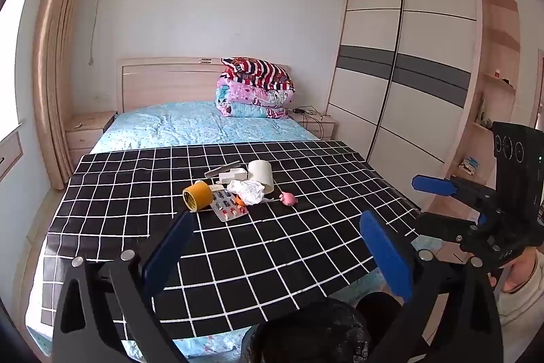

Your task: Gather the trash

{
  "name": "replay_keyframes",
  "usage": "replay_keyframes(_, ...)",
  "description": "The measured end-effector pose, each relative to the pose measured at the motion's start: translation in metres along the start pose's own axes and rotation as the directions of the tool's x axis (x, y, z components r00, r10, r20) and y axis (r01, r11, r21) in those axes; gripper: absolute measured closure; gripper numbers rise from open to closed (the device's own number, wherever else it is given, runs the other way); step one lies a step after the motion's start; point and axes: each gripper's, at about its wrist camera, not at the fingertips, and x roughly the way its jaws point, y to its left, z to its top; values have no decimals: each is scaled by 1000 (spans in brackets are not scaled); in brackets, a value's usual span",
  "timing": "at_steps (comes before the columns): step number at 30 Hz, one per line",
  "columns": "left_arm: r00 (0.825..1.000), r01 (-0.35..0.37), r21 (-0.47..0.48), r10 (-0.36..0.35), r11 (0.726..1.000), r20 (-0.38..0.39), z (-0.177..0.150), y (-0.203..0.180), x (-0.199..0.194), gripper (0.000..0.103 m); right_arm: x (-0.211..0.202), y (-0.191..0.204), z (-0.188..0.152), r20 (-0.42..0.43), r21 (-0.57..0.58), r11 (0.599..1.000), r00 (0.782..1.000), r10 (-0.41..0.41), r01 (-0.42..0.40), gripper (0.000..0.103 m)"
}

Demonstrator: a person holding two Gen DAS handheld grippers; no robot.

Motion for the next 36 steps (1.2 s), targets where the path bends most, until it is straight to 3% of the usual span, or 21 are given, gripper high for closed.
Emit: replay_keyframes(36,1000,-4,-8,4,1000,-3,4,6,-1,8,-3,1,2,3,-3,1000,1000,-2,2,4)
